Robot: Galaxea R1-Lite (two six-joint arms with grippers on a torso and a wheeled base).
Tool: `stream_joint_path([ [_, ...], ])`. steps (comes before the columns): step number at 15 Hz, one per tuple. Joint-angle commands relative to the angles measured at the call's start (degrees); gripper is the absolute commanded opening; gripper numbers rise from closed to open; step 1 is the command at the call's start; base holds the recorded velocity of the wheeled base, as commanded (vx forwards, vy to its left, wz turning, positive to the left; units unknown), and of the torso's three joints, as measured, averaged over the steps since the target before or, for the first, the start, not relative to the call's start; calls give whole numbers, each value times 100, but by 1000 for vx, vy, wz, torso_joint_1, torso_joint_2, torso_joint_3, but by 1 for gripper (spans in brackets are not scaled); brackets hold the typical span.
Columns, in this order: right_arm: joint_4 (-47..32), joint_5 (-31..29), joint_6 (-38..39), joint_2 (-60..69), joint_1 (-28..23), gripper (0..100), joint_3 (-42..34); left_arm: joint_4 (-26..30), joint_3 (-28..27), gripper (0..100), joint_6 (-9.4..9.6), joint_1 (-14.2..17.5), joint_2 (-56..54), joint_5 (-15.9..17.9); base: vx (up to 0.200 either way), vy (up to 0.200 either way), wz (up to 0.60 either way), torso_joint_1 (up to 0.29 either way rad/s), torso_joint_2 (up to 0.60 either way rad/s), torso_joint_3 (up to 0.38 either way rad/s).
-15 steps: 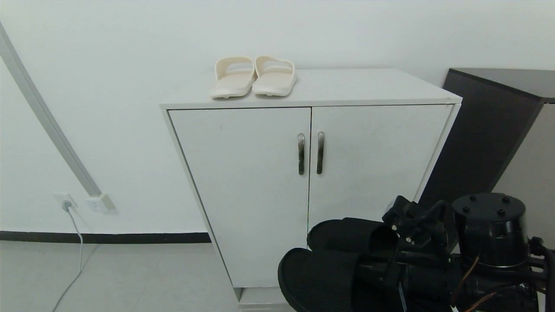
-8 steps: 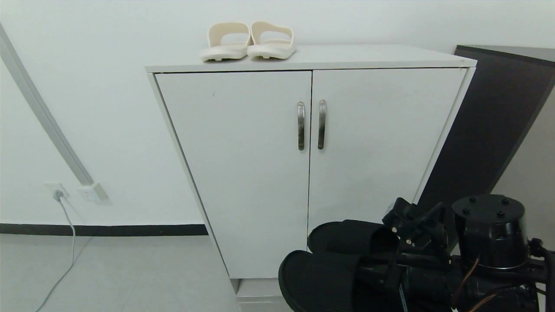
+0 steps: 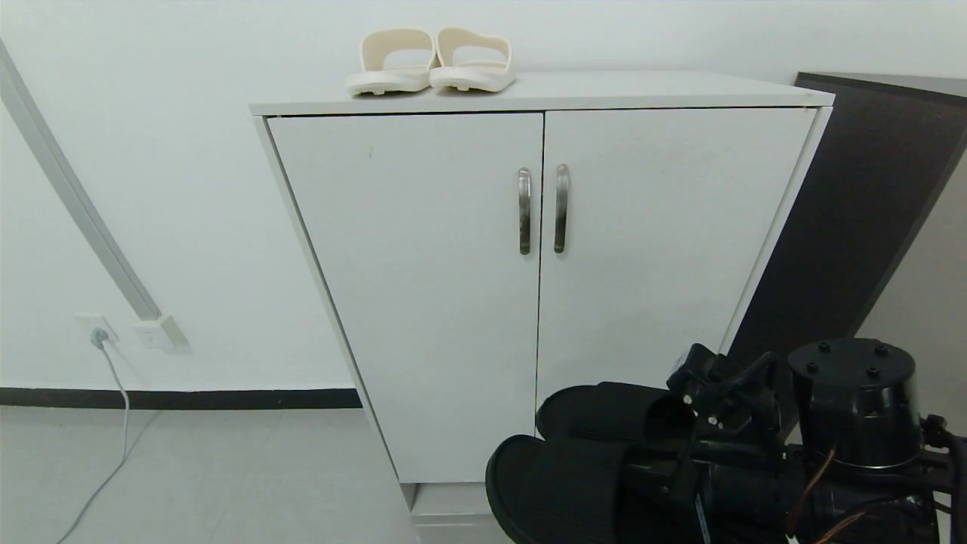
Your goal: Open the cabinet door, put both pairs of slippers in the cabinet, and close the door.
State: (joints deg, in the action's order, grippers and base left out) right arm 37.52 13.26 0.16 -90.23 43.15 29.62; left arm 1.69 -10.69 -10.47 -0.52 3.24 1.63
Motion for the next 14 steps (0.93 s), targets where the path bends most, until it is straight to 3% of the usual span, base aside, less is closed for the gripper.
stream_joint_path([
  [1, 1, 1, 2, -12, 0, 0, -9, 200, -1111, 100, -385, -264, 1644, 768, 0, 0, 0, 0, 0, 0],
  [2, 1, 1, 2, -3, 0, 0, -9, 68, -1128, 100, -333, -326, 2128, 1023, 0, 0, 0, 0, 0, 0],
  [5, 1, -8, -130, 15, 18, 0, -18, -1409, -1128, 100, 36, -387, 4026, 1480, 0, 0, 0, 0, 0, 0],
  [6, 1, -8, -183, 6, 0, 0, -36, -1857, -1225, 100, 203, -624, 4554, 1718, 0, 0, 0, 0, 0, 0],
  [8, 9, -8, -183, -3, 0, 0, -27, -2384, -1568, 100, 239, -1424, 5301, 1761, 0, 0, 0, 0, 0, 0],
  [10, 97, -17, -183, -38, 0, 0, -36, -2490, -2130, 100, 239, -2250, 6013, 1744, 0, 0, 0, 0, 0, 0],
  [14, 194, -17, -165, -126, -9, 0, -62, -2516, -3378, 100, 203, -3323, 7208, 1735, 0, 0, 0, 0, 0, 0],
])
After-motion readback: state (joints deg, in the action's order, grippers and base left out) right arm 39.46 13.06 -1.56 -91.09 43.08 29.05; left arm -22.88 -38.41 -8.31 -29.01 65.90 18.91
